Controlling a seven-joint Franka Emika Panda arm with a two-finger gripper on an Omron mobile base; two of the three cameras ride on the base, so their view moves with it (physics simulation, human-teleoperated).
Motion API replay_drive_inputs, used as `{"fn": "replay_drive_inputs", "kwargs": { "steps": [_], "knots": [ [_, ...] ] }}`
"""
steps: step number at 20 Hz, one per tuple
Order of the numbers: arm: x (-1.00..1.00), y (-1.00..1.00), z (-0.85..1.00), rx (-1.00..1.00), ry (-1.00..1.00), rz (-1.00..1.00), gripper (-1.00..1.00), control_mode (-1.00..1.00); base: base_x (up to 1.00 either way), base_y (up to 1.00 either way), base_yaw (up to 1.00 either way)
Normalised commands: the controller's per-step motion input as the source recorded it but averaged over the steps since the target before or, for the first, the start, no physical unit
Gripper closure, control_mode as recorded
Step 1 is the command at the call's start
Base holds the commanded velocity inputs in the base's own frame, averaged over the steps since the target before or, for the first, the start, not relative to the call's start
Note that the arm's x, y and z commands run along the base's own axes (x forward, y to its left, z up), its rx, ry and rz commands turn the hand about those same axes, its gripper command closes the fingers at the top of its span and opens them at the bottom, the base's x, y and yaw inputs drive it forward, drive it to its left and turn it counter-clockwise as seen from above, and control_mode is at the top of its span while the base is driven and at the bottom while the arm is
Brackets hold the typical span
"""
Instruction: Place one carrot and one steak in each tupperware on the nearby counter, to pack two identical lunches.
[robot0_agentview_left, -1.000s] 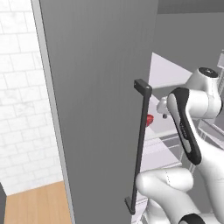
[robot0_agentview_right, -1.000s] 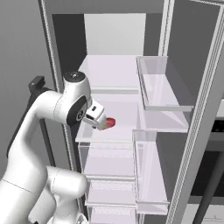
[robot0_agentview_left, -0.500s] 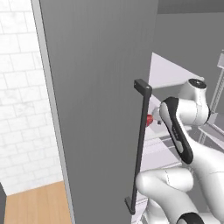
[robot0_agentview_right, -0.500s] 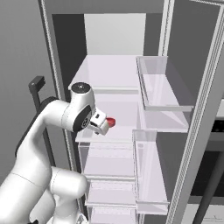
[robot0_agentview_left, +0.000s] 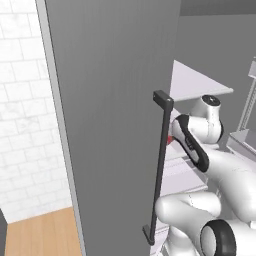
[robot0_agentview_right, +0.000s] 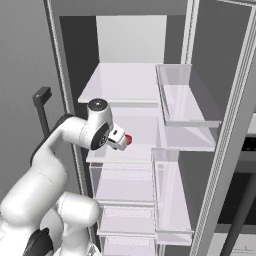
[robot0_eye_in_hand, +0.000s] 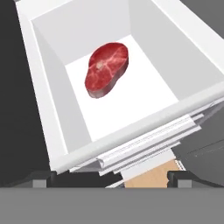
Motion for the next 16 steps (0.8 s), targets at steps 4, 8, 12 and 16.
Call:
{"fn": "replay_drive_inputs", "kwargs": {
  "steps": [4, 8, 12, 16],
  "knots": [
    [0.33, 0.00, -0.19, 0.00, 0.00, 0.00, -1.00, -1.00, 0.00, 0.00, 0.00],
    [0.50, 0.00, -0.34, 0.00, 0.09, 0.00, -1.00, -1.00, 0.00, 0.00, 0.00],
    [0.63, -0.08, -0.39, 0.00, 0.09, 0.01, -1.00, -1.00, 0.00, 0.00, 0.00],
    [0.37, -0.22, -0.06, 0.03, 0.01, 0.03, -1.00, -1.00, 0.00, 0.00, 0.00]
  ]
}}
